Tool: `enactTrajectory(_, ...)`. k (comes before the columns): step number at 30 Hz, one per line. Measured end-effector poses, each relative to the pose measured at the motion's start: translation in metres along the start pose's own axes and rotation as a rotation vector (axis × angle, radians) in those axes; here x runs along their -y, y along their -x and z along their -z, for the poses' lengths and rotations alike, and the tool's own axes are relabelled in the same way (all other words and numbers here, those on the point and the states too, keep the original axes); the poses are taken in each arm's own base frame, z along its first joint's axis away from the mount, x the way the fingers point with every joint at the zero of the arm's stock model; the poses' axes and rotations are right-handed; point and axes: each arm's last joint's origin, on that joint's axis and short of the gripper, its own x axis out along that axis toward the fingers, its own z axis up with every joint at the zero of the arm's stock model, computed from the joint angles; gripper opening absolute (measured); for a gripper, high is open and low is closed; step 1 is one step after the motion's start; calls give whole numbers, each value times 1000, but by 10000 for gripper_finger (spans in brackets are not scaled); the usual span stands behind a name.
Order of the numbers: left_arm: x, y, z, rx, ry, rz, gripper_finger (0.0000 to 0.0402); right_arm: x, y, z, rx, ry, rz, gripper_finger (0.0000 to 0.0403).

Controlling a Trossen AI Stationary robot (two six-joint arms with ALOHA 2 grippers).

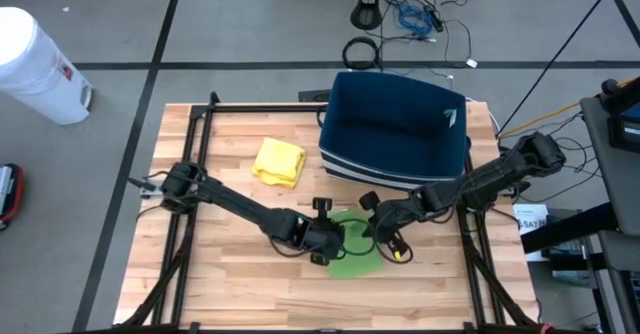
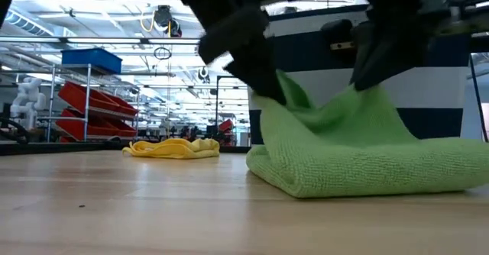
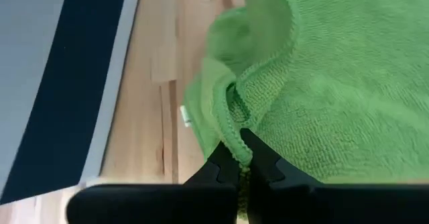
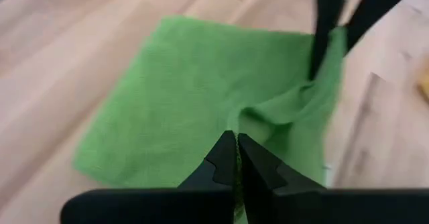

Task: Fold towel
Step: Fold the green towel

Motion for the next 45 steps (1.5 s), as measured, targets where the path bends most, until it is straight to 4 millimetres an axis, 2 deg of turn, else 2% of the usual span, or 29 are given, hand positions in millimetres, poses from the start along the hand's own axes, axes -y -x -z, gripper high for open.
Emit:
enactTrajectory(7,-7,-17,17,-59,82,4,0,17,1,12,-91,-62,77,9)
enactTrajectory(16,-10,-24,25,-68,145,-2,34,25,3,17,-163,-119,255,118)
enactTrajectory(20,-10,-25,24,-59,150,-1,46,23,2,17,-152,-165,232,147)
enactTrajectory(24,-10,-25,23,-49,159,-2,54,15,1,12,-92,-193,99,145)
enactTrajectory(30,-11,-25,21,-34,169,-2,76,1,1,7,-79,-147,63,126)
enactTrajectory(38,-11,-25,21,-25,173,-5,145,-2,11,-2,-3,-101,67,130)
enactTrajectory(45,-14,-24,18,-13,168,-89,200,-2,18,-4,20,-105,72,132)
